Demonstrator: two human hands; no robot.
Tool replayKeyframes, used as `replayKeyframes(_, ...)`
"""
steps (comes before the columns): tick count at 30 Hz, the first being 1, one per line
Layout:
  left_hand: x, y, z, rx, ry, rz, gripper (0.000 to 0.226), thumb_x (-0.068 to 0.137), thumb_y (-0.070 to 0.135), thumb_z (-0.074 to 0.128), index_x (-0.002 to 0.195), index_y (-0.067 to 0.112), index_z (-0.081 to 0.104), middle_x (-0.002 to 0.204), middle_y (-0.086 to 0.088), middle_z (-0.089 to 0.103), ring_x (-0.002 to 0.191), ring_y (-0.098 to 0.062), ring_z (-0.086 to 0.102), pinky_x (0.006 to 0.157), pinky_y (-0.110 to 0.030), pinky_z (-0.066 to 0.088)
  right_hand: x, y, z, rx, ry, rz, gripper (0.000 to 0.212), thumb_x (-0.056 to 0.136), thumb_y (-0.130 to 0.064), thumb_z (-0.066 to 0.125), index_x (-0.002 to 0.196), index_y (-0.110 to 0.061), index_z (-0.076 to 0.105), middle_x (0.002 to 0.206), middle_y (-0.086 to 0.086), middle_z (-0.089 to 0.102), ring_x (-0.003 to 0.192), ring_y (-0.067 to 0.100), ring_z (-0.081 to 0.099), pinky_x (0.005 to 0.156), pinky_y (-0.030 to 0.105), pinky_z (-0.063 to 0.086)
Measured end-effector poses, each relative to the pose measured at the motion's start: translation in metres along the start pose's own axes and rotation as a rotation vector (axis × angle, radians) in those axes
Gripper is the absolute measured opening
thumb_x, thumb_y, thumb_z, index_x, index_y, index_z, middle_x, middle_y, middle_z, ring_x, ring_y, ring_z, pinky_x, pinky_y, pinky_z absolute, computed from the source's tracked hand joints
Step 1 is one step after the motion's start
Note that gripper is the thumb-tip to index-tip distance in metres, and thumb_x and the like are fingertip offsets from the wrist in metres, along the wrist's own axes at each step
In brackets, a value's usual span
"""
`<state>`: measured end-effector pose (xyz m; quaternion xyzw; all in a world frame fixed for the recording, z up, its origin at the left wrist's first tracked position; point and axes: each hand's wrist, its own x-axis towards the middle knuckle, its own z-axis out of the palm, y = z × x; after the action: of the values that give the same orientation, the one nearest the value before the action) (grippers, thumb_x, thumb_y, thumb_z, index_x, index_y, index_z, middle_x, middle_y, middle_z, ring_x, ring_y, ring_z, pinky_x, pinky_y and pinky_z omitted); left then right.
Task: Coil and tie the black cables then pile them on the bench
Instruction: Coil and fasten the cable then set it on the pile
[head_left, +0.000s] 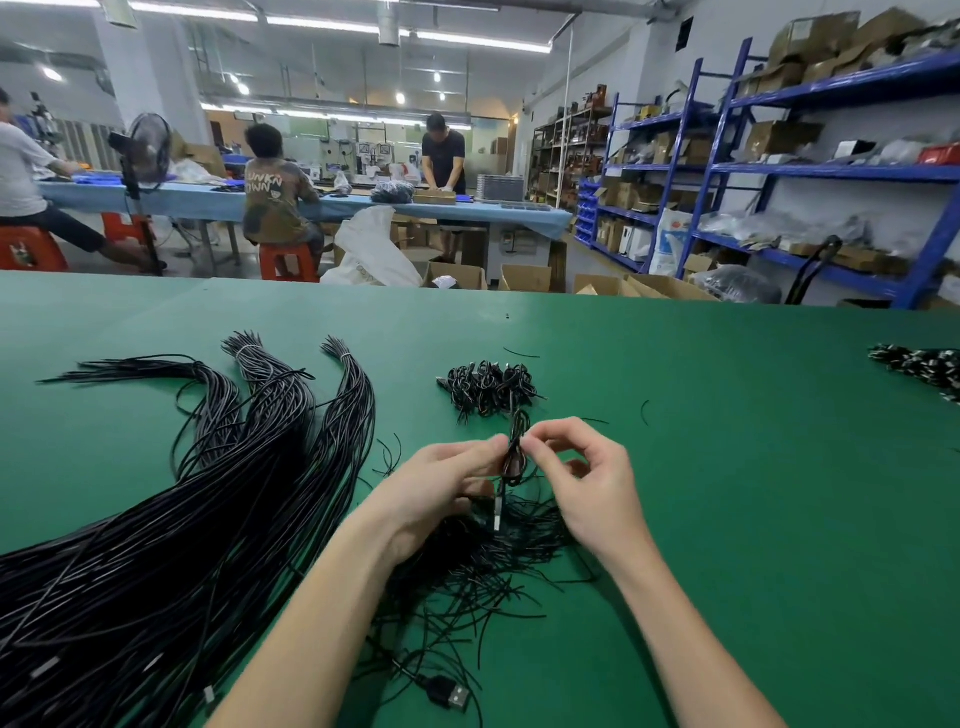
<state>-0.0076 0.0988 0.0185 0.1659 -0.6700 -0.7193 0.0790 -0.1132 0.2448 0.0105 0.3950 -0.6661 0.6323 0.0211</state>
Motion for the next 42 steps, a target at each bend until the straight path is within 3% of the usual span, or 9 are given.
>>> replayKeyframes(6, -0.002, -0.003, 0.005, 0.052, 0.184, 0.235, 0.032, 0.064, 0.043, 0.088, 0.094, 0.034, 0.081, 0.096, 0.013, 0.077, 0.094, -0.001, 0.068, 0.081, -0.023, 0.042, 0.002, 0.003, -0.001, -0.072, -0.002, 0.088, 0.012, 0.089, -0.022, 0.079, 0.079, -0.029, 0.077, 0.078, -0.017, 0.072, 0.067, 0.002, 0.057, 0.061, 0.016, 0.042)
replayKeyframes(12, 0.005, -0.01, -0.001, 1.029, 0.495, 1.095, 0.019, 0.083, 0.039, 0.077, 0.102, 0.035, 0.08, 0.096, 0.022, 0.073, 0.097, -0.011, 0.056, 0.081, -0.029, 0.04, 0.004, -0.002, -0.004, 0.659, -0.119, 0.815, 0.012, 0.079, -0.005, 0.071, 0.09, -0.007, 0.073, 0.076, 0.002, 0.066, 0.066, 0.008, 0.049, 0.049, 0.018, 0.034)
replayKeyframes(15, 0.003, -0.008, 0.005, 0.799, 0.571, 0.73, 0.012, 0.082, 0.037, 0.081, 0.092, 0.04, 0.076, 0.097, 0.019, 0.065, 0.095, 0.001, 0.052, 0.083, -0.021, 0.038, 0.003, 0.0, 0.0, 0.159, 0.002, 0.421, 0.012, 0.092, -0.013, 0.072, 0.086, -0.021, 0.078, 0.076, -0.009, 0.073, 0.067, 0.007, 0.057, 0.061, 0.018, 0.045)
replayKeyframes(19, -0.004, 0.004, 0.008, 0.113, 0.156, -0.04, 0.036, 0.087, 0.059, 0.064, 0.088, 0.027, 0.079, 0.093, 0.012, 0.071, 0.088, -0.014, 0.056, 0.079, -0.029, 0.036, 0.004, 0.004, -0.003, -0.019, 0.061, -0.077, 0.014, 0.091, -0.017, 0.077, 0.084, -0.029, 0.074, 0.086, -0.012, 0.072, 0.072, 0.01, 0.059, 0.062, 0.022, 0.043)
replayKeyframes(24, -0.002, 0.001, 0.007, 0.141, 0.212, 0.26, 0.032, 0.068, 0.053, 0.08, 0.094, 0.034, 0.081, 0.087, 0.019, 0.074, 0.085, 0.002, 0.064, 0.083, -0.021, 0.039, 0.0, 0.009, 0.001, -0.134, -0.029, -0.028, 0.016, 0.09, -0.022, 0.077, 0.082, -0.035, 0.074, 0.086, -0.016, 0.072, 0.085, 0.011, 0.061, 0.07, 0.024, 0.042)
replayKeyframes(30, 0.002, -0.005, 0.002, 0.98, 0.408, 1.004, 0.02, 0.083, 0.044, 0.074, 0.103, 0.043, 0.078, 0.096, 0.025, 0.067, 0.096, -0.005, 0.051, 0.092, -0.029, 0.03, 0.004, 0.005, -0.007, 0.382, -0.2, 0.559, 0.015, 0.093, -0.008, 0.065, 0.094, -0.01, 0.08, 0.081, 0.001, 0.07, 0.078, 0.012, 0.051, 0.067, 0.025, 0.038)
replayKeyframes(33, -0.001, -0.001, 0.006, 0.624, 0.316, 0.602, 0.022, 0.088, 0.036, 0.074, 0.108, 0.046, 0.074, 0.095, 0.022, 0.069, 0.092, -0.008, 0.055, 0.089, -0.025, 0.035, 0.003, 0.001, -0.008, 0.171, -0.024, 0.303, 0.017, 0.095, -0.006, 0.068, 0.087, -0.019, 0.076, 0.076, -0.005, 0.072, 0.073, 0.011, 0.057, 0.069, 0.023, 0.045)
replayKeyframes(36, -0.009, 0.011, 0.004, 0.116, 0.096, 0.014, 0.037, 0.087, 0.062, 0.062, 0.105, 0.033, 0.075, 0.093, 0.016, 0.074, 0.088, -0.012, 0.057, 0.092, -0.037, 0.04, 0.005, -0.002, -0.013, -0.044, 0.002, -0.034, 0.018, 0.093, -0.011, 0.073, 0.084, -0.027, 0.07, 0.084, -0.01, 0.071, 0.076, 0.011, 0.059, 0.069, 0.029, 0.046)
replayKeyframes(42, -0.006, 0.006, 0.002, 0.105, 0.059, 0.074, 0.04, 0.067, 0.054, 0.086, 0.1, 0.032, 0.079, 0.072, 0.018, 0.066, 0.08, -0.01, 0.052, 0.077, -0.032, 0.033, 0.002, -0.004, -0.015, -0.231, -0.05, -0.181, 0.012, 0.09, -0.021, 0.077, 0.085, -0.032, 0.072, 0.089, -0.02, 0.069, 0.086, 0.009, 0.058, 0.072, 0.014, 0.037)
